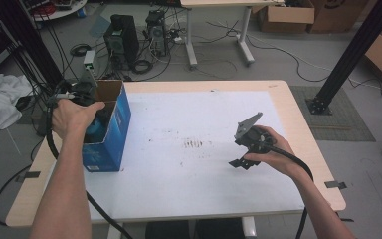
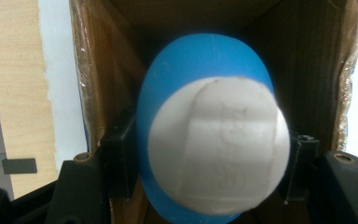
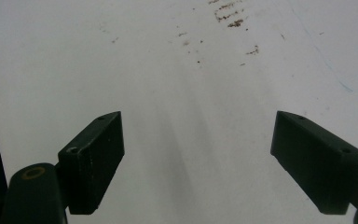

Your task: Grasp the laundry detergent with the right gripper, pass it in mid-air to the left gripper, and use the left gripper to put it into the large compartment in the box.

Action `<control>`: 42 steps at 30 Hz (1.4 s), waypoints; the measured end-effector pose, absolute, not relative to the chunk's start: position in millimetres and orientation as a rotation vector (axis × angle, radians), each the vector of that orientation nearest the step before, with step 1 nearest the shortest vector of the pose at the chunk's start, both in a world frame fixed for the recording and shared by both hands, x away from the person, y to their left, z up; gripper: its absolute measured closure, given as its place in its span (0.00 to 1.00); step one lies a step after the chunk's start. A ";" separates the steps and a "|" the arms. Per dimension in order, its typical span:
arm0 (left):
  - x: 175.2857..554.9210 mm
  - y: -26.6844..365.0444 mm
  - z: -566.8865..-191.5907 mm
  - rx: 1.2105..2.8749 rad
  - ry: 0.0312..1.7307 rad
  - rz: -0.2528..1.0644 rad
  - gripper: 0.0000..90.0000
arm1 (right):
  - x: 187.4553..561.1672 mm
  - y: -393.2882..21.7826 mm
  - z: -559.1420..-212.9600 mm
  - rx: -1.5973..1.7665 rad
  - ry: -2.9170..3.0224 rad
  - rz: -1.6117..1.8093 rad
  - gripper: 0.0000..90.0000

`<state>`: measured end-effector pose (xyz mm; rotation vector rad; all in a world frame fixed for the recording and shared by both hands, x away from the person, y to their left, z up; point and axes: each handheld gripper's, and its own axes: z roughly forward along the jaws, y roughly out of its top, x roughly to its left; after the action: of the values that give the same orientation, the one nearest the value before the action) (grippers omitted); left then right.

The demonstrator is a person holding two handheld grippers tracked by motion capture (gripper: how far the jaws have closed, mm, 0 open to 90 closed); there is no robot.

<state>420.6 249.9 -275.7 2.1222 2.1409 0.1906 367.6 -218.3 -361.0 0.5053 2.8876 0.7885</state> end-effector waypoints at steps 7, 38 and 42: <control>417.9 244.8 -277.0 2.124 2.139 0.229 0.42 | 366.5 -216.5 -362.4 0.505 2.889 0.789 0.19; 415.5 245.0 -277.1 2.094 2.132 0.241 0.38 | 366.6 -220.2 -362.5 0.527 2.885 0.769 0.19; 415.6 245.5 -277.2 2.095 2.137 0.244 0.35 | 367.0 -219.6 -363.3 0.524 2.887 0.767 0.19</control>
<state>415.6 245.5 -277.2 2.0949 2.1373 0.2442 367.0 -219.6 -363.3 0.5244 2.8873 0.7669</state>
